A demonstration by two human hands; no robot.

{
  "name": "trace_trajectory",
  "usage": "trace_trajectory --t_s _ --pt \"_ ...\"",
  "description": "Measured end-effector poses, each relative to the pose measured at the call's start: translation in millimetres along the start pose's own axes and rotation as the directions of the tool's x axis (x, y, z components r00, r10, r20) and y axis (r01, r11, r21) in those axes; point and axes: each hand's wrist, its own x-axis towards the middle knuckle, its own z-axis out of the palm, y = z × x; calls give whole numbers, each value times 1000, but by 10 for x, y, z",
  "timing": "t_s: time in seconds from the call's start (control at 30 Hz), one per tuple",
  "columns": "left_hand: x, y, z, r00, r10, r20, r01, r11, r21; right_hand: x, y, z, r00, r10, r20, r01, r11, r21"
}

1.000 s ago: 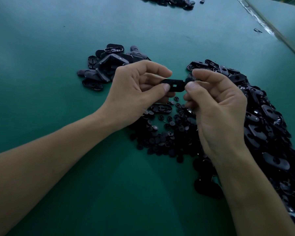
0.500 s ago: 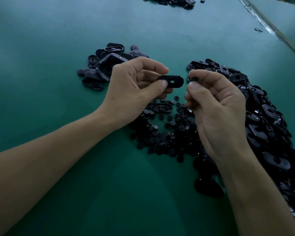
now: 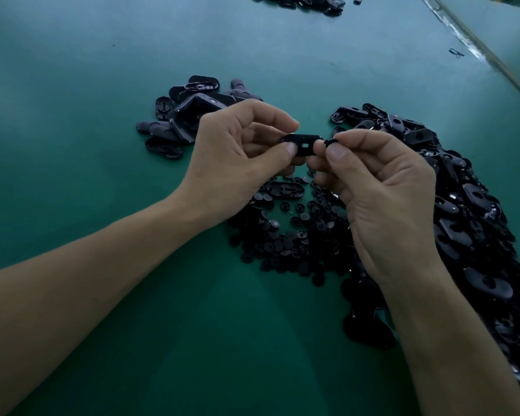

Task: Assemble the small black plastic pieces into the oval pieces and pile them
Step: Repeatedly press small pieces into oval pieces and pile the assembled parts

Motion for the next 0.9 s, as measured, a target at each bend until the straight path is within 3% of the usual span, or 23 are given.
trace_trajectory --t_s 0.4,0.9 --pt "-23 9 27 998 54 32 -57 994 94 -20 90 2 985 -170 -42 135 892 -432" --pt "-25 -15 40 995 81 50 -86 989 122 -42 62 35 981 -187 -44 143 865 -481"
